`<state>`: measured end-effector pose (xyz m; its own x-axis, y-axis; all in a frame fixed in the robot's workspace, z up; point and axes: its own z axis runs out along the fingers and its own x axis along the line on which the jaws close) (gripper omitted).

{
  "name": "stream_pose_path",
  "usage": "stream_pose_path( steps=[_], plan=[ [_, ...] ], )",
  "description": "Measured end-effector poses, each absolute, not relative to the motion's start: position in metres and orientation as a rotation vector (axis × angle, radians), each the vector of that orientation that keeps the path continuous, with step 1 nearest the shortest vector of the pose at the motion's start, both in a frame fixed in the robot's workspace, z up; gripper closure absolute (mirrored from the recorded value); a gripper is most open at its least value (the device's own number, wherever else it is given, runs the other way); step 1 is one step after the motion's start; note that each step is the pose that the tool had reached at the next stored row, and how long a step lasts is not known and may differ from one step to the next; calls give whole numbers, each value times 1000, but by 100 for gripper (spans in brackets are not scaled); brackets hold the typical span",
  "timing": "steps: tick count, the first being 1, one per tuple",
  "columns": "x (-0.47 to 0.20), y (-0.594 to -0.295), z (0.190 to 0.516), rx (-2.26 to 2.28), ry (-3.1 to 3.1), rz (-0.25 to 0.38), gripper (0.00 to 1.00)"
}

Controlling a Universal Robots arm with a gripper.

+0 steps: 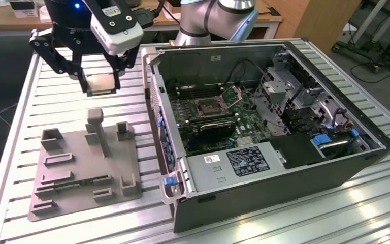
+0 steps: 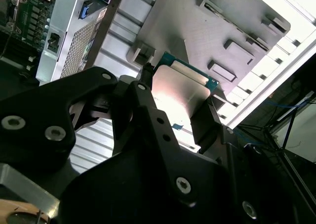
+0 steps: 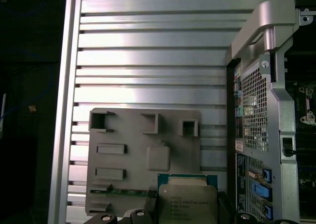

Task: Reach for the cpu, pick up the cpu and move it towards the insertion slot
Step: 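Pick up the cpu and move it towards the insertion slot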

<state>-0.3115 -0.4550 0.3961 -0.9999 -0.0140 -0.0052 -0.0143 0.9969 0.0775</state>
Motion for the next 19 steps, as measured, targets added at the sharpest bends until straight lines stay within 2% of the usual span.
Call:
stream_pose_path(
  steps=[19],
  plan=[
    [-306,-455,396,-22,3135,122,45]
  ],
)
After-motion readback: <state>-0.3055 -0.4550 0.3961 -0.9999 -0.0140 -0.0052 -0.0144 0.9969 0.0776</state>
